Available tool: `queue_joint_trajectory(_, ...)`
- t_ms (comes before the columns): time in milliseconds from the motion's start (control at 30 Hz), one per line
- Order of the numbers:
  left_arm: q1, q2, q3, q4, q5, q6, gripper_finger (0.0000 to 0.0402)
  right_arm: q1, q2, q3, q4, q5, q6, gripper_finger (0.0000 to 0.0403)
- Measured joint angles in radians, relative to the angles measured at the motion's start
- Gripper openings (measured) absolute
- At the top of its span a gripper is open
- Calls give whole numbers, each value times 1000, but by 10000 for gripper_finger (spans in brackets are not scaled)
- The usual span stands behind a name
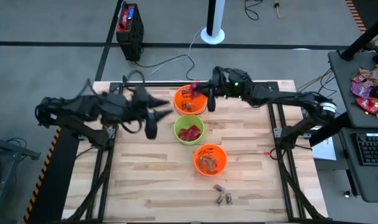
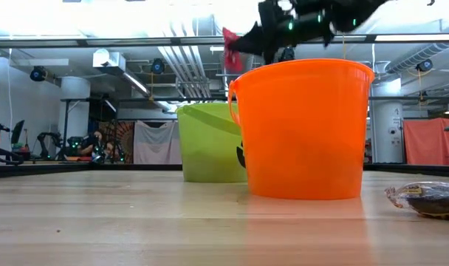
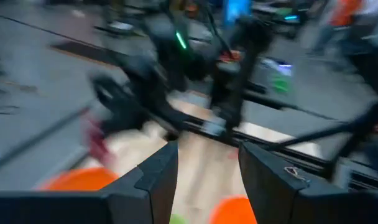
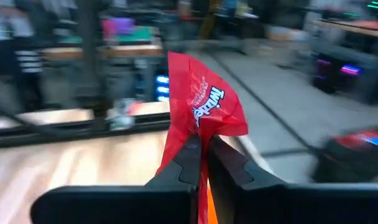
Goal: Sort candy by brand, put in halloween buckets
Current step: Put the red candy into the green bucket, then put the black gummy into the top orange bucket
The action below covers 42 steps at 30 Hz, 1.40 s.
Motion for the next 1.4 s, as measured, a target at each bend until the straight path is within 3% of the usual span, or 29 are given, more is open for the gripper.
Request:
queue_joint_trajectory(167,0,63,248,-235,-132,23,153,14,58,-131,201,-218,63,12)
queue_joint_trajectory(333,1,120,379,-369,-156,49,153,80,71,-184,114,-219,49,15)
queue_joint_trajectory(567,12,161,419,-511,-156,-7,153,113,57,-162,-163,-133,46,74)
queue_joint_trajectory(733,12,164,384,-548,-154,-57,153,114,56,-128,-206,-115,17,129)
queue_joint_trajectory(867,11,163,365,-633,-98,-168,153,112,26,-8,-409,-112,16,157)
queue_joint_trajectory(1033,-13,163,201,-701,69,-309,153,134,-3,344,-1007,-106,41,167)
queue_joint_trajectory(1167,-34,165,-40,-593,183,-351,153,210,30,593,-1427,-124,292,164)
queue_joint_trajectory(1300,-41,167,-262,-347,277,-345,153,403,23,650,-1654,-127,619,160)
queue_joint_trajectory(1400,-41,159,-365,-210,323,-295,153,619,16,608,-1673,-116,887,162)
